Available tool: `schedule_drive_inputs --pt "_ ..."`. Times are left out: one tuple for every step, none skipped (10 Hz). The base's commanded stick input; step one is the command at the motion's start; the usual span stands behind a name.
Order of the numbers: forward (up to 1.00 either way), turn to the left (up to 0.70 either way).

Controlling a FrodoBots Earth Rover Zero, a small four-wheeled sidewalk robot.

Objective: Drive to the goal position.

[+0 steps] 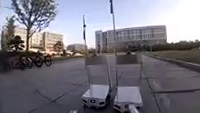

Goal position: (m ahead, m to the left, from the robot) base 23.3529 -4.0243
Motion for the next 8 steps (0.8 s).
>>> schedule_drive_inputs --pt "0.00 0.70" --pt "0.00 0.70" --pt "0.00 0.70" --pt "0.00 0.70" --pt "0.00 0.70" --pt "0.00 0.60" --pt "0.00 0.10" --pt "0.00 0.00"
